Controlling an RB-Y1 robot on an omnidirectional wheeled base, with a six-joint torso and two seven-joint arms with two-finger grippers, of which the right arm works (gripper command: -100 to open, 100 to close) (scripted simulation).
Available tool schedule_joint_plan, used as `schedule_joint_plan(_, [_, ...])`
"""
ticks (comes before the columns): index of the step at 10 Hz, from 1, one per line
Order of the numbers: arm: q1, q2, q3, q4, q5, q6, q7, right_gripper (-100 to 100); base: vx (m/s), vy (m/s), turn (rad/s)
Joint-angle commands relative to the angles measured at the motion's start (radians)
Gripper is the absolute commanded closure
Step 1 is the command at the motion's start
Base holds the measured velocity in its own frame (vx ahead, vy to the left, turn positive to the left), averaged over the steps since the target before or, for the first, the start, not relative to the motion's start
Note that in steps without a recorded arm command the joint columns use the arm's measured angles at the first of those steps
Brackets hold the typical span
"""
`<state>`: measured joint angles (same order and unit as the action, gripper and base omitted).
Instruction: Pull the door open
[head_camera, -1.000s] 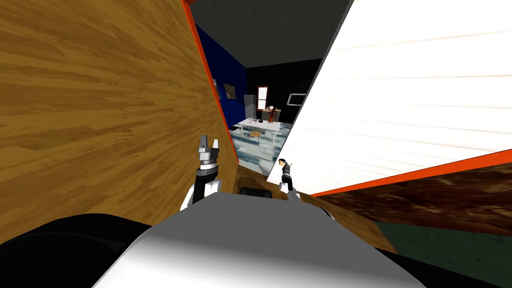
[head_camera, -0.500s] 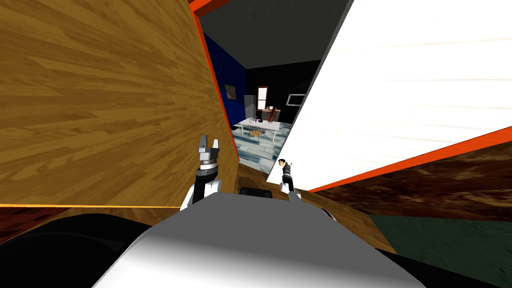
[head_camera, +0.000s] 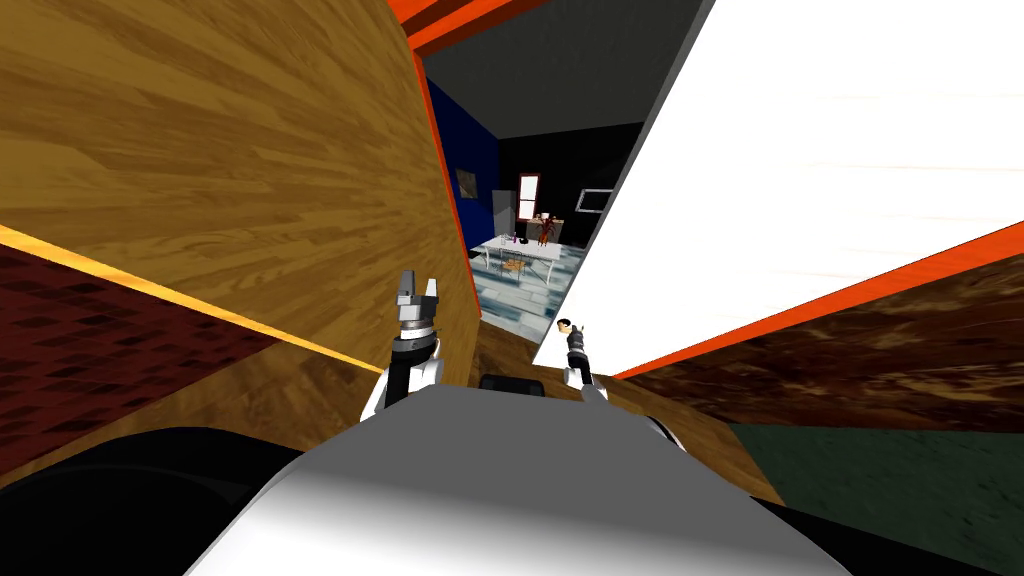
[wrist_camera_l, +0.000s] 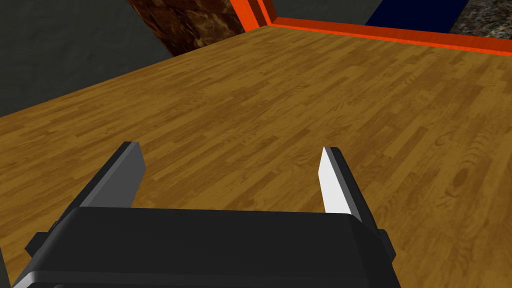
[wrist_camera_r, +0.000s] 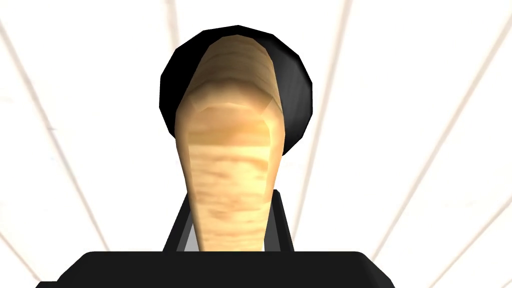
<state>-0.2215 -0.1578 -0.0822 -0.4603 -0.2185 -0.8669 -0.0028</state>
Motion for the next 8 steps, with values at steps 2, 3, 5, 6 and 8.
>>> schedule_joint_plan(2, [0.004,-0.028,0.001,-0.004,0.003,-0.002,-0.023,100,-0.04,-0.068,0.083])
schedule_joint_plan(3, [0.004,-0.028,0.001,-0.004,0.003,-0.002,-0.023,100,0.009,-0.007,-0.005])
schedule_joint_plan(5, [0.007,-0.044,0.013,-0.002,0.012,-0.003,-0.05,100,-0.017,-0.033,0.163])
schedule_joint_plan(6, [0.009,-0.055,0.023,-0.001,0.019,-0.004,-0.071,100,-0.028,-0.035,0.22])
schedule_joint_plan(8, [0.012,-0.055,0.025,0.004,0.02,-0.005,-0.072,100,-0.012,-0.013,0.153])
